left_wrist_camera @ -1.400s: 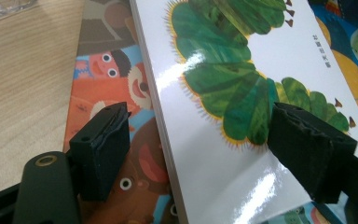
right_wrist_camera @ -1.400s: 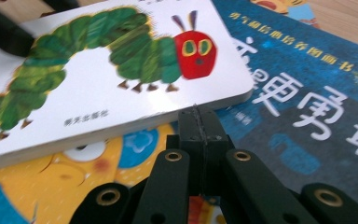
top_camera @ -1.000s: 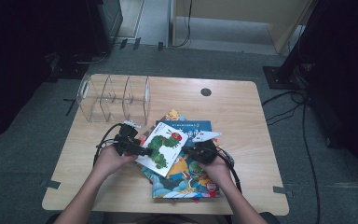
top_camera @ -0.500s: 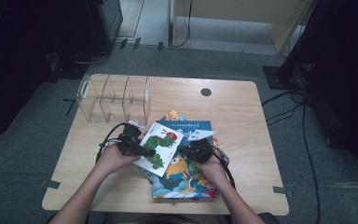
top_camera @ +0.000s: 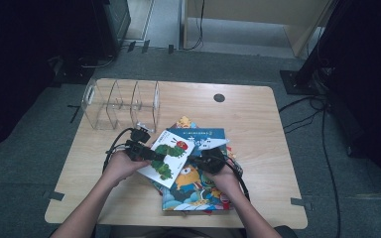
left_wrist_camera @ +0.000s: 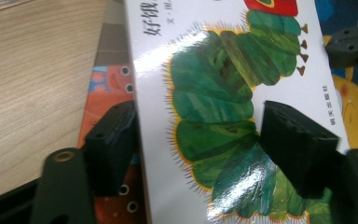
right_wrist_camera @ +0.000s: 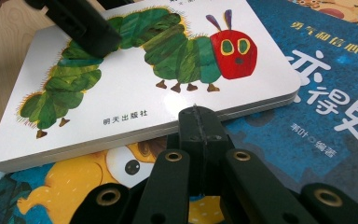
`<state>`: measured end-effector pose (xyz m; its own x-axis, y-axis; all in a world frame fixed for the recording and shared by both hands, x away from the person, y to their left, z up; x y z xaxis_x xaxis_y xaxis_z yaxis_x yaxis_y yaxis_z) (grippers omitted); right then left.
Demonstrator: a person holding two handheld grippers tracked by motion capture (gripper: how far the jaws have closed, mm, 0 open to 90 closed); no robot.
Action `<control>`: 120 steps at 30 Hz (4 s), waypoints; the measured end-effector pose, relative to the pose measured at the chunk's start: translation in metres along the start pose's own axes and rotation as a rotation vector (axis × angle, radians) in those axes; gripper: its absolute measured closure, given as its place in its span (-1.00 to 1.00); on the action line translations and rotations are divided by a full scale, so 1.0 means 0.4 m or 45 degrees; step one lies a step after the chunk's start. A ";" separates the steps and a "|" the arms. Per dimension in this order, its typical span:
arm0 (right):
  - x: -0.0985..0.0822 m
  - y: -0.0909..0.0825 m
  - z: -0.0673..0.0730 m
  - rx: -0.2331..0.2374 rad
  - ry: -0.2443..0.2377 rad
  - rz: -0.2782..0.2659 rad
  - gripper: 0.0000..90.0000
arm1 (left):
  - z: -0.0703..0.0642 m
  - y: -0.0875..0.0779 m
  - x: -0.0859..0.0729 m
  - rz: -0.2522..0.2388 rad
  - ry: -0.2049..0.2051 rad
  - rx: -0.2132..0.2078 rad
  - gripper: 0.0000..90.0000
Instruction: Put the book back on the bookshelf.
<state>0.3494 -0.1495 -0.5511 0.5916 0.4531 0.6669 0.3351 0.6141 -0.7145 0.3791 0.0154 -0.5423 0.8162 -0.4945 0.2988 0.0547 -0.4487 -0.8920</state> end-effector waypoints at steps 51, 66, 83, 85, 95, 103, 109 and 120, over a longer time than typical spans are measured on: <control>-0.009 0.000 0.026 0.038 -0.035 0.009 1.00 | 0.018 -0.016 0.012 0.072 -0.124 -0.152 0.04; -0.002 0.009 0.041 0.045 -0.066 0.005 0.90 | -0.136 -0.144 0.106 0.012 0.083 -0.226 0.26; 0.007 0.012 0.051 0.044 -0.104 -0.019 0.66 | -0.130 -0.120 0.110 0.112 0.107 -0.181 0.64; 0.009 0.013 0.052 0.045 -0.111 -0.022 0.60 | -0.130 -0.123 0.114 0.131 0.121 -0.170 0.64; 0.007 0.019 0.059 0.033 -0.155 0.000 0.64 | -0.148 -0.138 0.120 0.197 0.220 -0.100 0.73; 0.007 0.018 0.059 0.035 -0.150 0.001 0.62 | -0.156 -0.100 0.100 0.304 0.296 -0.053 0.69; 0.004 0.016 0.062 0.027 -0.169 0.001 0.41 | -0.145 -0.121 0.106 0.297 0.262 -0.092 0.74; -0.001 0.020 0.070 -0.071 -0.280 0.008 0.10 | -0.107 -0.211 0.128 0.194 0.240 -0.045 0.73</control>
<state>0.3313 -0.1269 -0.5511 0.4220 0.5905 0.6879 0.3757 0.5766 -0.7255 0.3919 -0.0039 -0.4372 0.6918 -0.6869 0.2226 -0.0838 -0.3826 -0.9201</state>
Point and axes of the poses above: each handheld gripper's, and its own axes: y roughly forward along the jaws, x roughly out of its top, z roughly to its left, the point moved 9 cm from there along y, roughly forward along the jaws, and after that the axes turned 7 degrees about z, right-handed, at the moved point
